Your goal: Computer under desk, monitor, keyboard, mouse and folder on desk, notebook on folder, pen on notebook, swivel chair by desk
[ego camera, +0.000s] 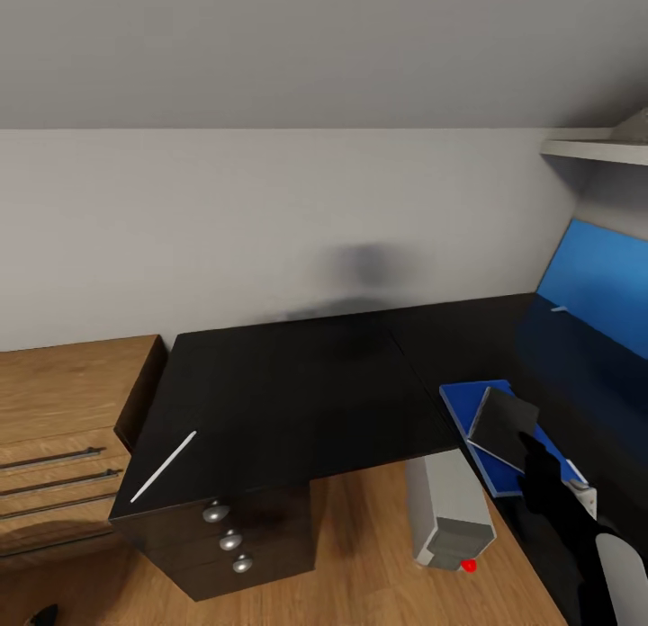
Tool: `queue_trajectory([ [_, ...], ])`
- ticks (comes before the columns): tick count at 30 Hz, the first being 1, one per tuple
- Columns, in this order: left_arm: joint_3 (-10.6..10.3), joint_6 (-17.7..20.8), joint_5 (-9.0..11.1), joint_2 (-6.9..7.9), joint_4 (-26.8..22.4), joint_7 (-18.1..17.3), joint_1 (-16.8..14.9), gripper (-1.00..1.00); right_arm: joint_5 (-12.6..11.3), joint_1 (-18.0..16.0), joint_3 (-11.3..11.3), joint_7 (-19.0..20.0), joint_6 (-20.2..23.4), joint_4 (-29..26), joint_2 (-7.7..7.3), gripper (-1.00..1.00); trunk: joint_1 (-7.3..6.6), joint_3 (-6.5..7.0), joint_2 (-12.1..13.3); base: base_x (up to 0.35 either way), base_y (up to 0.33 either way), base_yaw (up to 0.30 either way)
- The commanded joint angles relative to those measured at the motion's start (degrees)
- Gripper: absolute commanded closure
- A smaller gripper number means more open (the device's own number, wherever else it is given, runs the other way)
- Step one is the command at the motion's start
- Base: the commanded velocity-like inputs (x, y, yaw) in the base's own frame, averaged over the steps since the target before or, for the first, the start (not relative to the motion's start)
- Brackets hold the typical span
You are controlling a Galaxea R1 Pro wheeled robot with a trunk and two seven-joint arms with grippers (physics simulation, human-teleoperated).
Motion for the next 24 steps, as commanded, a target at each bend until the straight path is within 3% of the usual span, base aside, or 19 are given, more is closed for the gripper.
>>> queue_trajectory([
  [1,-0.07,0.15,0.46,0.02,-0.12,0.41,0.0,-1.0,-0.6,-0.05,-0.14,-0.48,0.26,-0.12,0.05,-1.0,0.0,-0.04,-0.03,-0.004,-0.001,0.0],
  [18,0.01,0.23,0.5,-0.15,0.6,0.42,0.0,-1.0,-0.11,-0.05,0.74,0.79,0.51,-2.13,0.34,-1.0,-3.51,2.83,6.38,0.0,0.0,0.0],
  [21,0.05,0.21,0.49,-0.23,0.87,0.42,0.0,-1.0,1.42,-0.05,1.06,2.38,0.61,-2.38,0.26,-1.0,-4.17,3.37,7.59,0.0,0.0,0.0],
  [24,0.08,0.23,0.48,-0.24,0.91,0.41,0.0,-1.0,4.81,-0.05,1.45,2.84,0.76,-3.72,0.27,-1.0,-4.83,3.91,8.79,0.0,0.0,0.0],
])
